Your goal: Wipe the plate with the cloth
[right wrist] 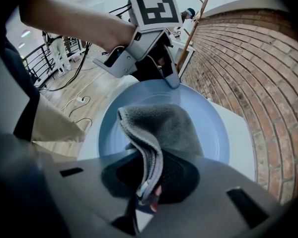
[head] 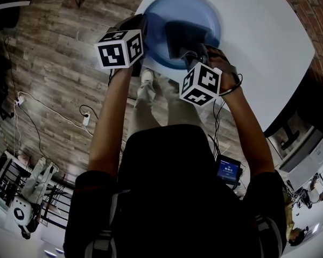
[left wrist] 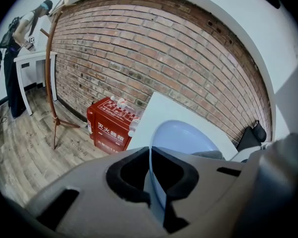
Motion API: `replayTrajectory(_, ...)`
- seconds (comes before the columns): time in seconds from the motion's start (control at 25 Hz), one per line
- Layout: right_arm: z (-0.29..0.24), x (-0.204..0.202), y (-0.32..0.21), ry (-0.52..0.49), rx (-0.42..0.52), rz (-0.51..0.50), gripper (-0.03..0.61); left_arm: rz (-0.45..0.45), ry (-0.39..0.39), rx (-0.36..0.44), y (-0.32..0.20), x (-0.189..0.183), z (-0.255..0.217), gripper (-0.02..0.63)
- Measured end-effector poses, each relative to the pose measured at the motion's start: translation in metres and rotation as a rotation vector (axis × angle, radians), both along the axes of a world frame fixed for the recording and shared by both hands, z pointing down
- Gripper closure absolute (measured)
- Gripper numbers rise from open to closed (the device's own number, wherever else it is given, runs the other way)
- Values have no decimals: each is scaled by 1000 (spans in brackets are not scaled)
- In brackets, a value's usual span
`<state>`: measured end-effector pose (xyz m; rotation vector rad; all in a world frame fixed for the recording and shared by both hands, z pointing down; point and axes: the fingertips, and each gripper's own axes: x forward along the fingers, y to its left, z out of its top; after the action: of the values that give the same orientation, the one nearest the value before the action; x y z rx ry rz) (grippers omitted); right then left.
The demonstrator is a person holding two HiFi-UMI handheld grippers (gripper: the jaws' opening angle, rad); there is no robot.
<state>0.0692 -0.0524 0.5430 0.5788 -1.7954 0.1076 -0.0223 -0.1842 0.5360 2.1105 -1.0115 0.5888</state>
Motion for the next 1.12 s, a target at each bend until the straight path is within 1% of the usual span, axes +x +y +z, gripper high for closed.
replayTrajectory(0.56,-1,-33,-12,-44,11,-40,525,3,10,1,1,1,-1,584)
replayTrajectory(0.84,-3,-40,-26,-59,22,-46,525,8,14,-1,1,0,-3,584)
replayTrajectory(1.12,-4,-36,-50,-63,41,-20,525,9,18,-3,1,1,-3,585)
